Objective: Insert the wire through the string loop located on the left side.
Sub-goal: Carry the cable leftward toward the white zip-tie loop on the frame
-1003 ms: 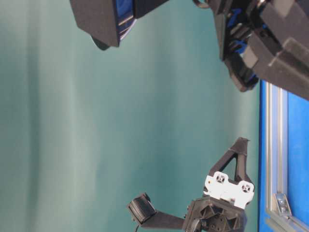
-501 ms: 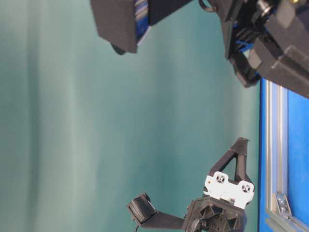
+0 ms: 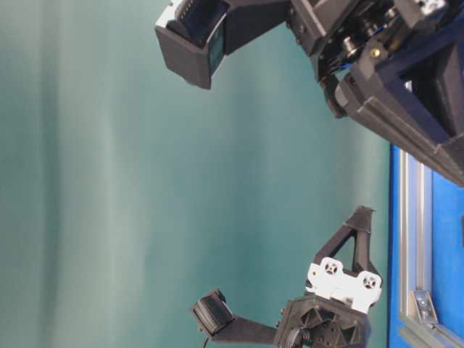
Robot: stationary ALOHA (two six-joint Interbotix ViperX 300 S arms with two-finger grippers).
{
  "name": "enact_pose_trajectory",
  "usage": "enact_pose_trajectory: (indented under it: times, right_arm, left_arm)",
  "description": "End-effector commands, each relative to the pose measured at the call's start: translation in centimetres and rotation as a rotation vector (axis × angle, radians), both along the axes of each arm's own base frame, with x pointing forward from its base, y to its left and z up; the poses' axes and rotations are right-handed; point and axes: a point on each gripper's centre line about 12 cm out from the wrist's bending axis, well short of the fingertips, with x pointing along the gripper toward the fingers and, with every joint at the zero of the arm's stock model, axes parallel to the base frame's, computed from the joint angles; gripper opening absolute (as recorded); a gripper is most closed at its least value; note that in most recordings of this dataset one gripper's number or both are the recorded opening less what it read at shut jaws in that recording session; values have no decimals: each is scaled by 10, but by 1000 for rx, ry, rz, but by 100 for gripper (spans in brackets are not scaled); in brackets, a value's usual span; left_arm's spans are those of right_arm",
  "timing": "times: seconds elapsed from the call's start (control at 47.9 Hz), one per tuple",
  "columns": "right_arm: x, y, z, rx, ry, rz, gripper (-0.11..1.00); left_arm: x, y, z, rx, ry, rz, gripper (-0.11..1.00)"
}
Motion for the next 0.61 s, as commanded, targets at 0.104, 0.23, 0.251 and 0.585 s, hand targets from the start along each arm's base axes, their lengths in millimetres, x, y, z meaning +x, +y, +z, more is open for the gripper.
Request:
enact_pose_trajectory:
  times: [0.104,0.23,0.251,0.585]
  right_arm:
    - [2,0,14,4,-44,0,2]
    - [4,0,14,6,-44,-2,2]
    - [4,0,14,5,-46,-1,2]
    - [28,2,11,5,-47,-1,2]
  left_arm:
    - [3,0,15,14,-44,-4,0]
    - [3,0,16,15,-45,-4,0]
    - [3,0,16,15,-45,-4,0]
    - [4,0,16,15,-47,-4,0]
